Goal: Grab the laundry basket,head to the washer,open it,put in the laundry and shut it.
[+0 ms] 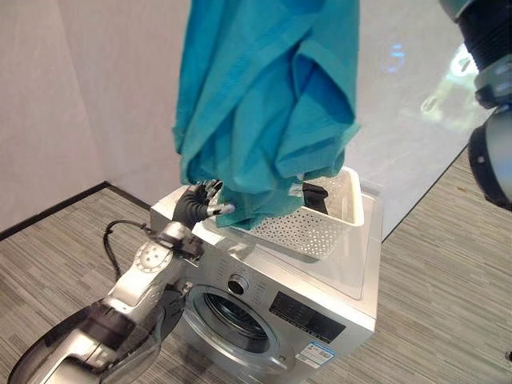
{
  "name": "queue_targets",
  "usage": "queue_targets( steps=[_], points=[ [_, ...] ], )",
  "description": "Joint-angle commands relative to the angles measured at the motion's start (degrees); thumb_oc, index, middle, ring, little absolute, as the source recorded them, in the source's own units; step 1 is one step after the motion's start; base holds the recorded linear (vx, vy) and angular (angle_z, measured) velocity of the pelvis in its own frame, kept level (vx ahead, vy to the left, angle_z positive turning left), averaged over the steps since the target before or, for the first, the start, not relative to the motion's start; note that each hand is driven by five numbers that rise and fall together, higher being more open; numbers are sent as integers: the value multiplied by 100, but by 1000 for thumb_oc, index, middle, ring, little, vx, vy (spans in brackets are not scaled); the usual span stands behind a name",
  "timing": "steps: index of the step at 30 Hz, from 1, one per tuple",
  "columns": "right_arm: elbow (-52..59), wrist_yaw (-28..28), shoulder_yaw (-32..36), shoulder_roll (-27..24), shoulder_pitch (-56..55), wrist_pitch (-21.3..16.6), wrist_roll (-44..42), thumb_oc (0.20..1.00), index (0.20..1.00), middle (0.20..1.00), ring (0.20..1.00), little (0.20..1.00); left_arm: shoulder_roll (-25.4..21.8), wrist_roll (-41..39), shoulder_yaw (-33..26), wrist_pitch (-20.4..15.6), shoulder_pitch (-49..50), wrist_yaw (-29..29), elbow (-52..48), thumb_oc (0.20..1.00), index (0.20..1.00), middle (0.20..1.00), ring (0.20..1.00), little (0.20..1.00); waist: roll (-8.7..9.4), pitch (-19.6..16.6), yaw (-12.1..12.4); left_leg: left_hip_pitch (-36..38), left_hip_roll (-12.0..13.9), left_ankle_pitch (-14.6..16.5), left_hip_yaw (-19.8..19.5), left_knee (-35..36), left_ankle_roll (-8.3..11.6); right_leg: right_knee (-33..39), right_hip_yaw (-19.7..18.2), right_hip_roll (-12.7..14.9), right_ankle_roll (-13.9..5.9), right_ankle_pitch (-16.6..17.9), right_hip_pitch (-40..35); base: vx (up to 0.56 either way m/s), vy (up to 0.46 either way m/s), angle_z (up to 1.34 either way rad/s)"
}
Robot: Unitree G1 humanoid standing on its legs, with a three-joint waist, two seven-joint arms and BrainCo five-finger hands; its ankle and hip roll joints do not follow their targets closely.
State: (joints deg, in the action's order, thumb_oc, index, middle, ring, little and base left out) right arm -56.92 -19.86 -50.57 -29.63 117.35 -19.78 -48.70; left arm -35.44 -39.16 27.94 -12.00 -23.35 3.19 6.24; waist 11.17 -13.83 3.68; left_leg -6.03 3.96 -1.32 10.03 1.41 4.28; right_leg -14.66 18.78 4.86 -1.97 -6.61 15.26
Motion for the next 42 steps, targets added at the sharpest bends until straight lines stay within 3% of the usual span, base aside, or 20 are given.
queue_targets(
  steps=[1, 12, 14, 22, 31, 42],
  points=[
    [-490, -238, 275, -9, 504, -145, -170, 200, 200, 200, 200, 200, 254, 163, 75, -309, -581, 157, 16, 1000, 1000, 1000, 1000, 1000, 415, -296, -179, 106, -304, -186, 125, 359, -18, 1966, -354, -88, -612, 1364, -1077, 4, -5, -9],
    [-689, -248, 356, 18, 348, -68, -236, 200, 200, 200, 200, 200, 1019, -965, 561, -762, -1447, 60, -47, 1000, 1000, 1000, 1000, 1000, 359, -316, -390, 195, -272, -149, 210, 359, 3, 1966, -446, -113, -583, 1346, -1114, -3, -7, -7],
    [-791, -181, 334, -52, 245, 38, -176, 200, 200, 200, 200, 200, 899, -852, 495, -860, -1376, 76, -513, 1000, 1000, 1000, 1000, 1000, 352, -288, -367, 210, -274, -135, 221, 359, -12, 1966, -468, -115, -579, 1352, -1107, -10, -3, -6],
    [-1035, -75, 378, -61, 103, 133, -135, 200, 200, 200, 200, 200, 669, -652, 318, -854, -1067, 150, -1127, 1000, 1000, 1000, 1000, 1000, 469, -213, -244, 216, -245, -142, 223, 359, -16, 1966, -446, -144, -571, 1368, -1097, 0, 0, 0],
    [-1094, -94, 601, 59, 5, 77, -267, 200, 200, 200, 200, 200, 914, -1972, 683, -729, -920, -513, -1279, 1000, 1000, 1000, 1000, 1000, 569, -215, -226, 246, -222, -141, 206, 359, -19, 1966, -470, -180, -554, 1359, -1113, 0, 0, 0],
    [-1025, 31, 740, 28, -224, 78, -237, 200, 200, 200, 200, 200, 1083, -3032, 952, -701, -764, -1102, -1839, 1000, 1000, 1000, 1000, 1000, 492, -172, -202, 242, -251, -142, 215, 359, -43, 1966, -529, -170, -544, 1382, -1075, -3, 2, 0]
  ],
)
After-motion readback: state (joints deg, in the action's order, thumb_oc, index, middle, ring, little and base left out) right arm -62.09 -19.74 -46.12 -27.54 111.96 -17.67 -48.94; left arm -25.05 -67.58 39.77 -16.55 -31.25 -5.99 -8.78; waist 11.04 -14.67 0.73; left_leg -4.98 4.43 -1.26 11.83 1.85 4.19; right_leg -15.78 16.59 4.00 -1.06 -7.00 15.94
